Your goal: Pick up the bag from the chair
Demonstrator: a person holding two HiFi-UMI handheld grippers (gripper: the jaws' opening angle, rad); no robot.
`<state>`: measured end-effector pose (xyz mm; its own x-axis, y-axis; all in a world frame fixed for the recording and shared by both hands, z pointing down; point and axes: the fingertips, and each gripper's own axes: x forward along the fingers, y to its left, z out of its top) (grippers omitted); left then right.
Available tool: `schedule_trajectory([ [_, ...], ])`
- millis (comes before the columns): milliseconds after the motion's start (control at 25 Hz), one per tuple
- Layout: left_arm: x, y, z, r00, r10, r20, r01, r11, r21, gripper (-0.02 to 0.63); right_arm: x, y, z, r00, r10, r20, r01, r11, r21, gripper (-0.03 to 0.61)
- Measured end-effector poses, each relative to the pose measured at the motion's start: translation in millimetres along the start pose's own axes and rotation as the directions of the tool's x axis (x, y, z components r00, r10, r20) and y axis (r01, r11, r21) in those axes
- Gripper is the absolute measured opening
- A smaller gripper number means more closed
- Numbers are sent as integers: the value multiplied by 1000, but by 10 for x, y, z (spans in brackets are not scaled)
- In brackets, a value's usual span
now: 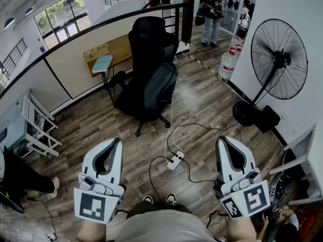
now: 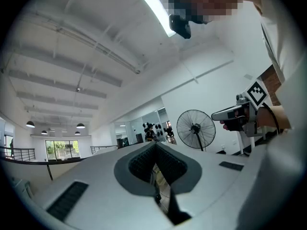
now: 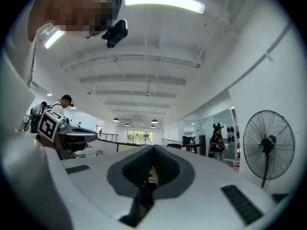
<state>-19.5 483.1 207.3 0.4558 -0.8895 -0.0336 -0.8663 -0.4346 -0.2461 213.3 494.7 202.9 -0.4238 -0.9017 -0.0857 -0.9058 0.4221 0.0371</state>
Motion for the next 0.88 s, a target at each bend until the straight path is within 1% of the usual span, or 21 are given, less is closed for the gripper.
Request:
schedule_trajectory([
  [120,19,7,-23,1000,2,-11,-2,1000,-13,2,21,-42,-25,1000,-5,-19,6,1000,25,3],
  [240,45,-11,-31,1000,-4,-14,3,1000,-24,2,46,-63,-52,999,-4,-34,5,1000,19,3],
  [480,123,-49,-57,1000,-17,-15,17,1000,-19,2,108,-66,-62,1000,16,-23,-16,1000,15,3],
  [600,145,-64,-60,1000,-18,-14,17,1000,-14,2,118,-86,-86,999,14,-28,-14,1000,13,3],
  [680,157,-53,-80,1000,-13,-21,12,1000,-25,2,122,-100,-109,999,10,-35,-9,1000,13,3],
  [760,179,-30,-71,1000,-6,-13,6,999,-31,2,122,-115,-122,999,7,-36,-6,1000,20,3],
  [840,220,-24,-39,1000,-1,6,1,1000,-29,7,132,-126,-101,1000,9,-12,-9,999,32,8],
  [880,242,-39,-44,1000,0,6,0,1000,-31,133,150,-126,-86,1000,15,5,-15,999,34,181],
])
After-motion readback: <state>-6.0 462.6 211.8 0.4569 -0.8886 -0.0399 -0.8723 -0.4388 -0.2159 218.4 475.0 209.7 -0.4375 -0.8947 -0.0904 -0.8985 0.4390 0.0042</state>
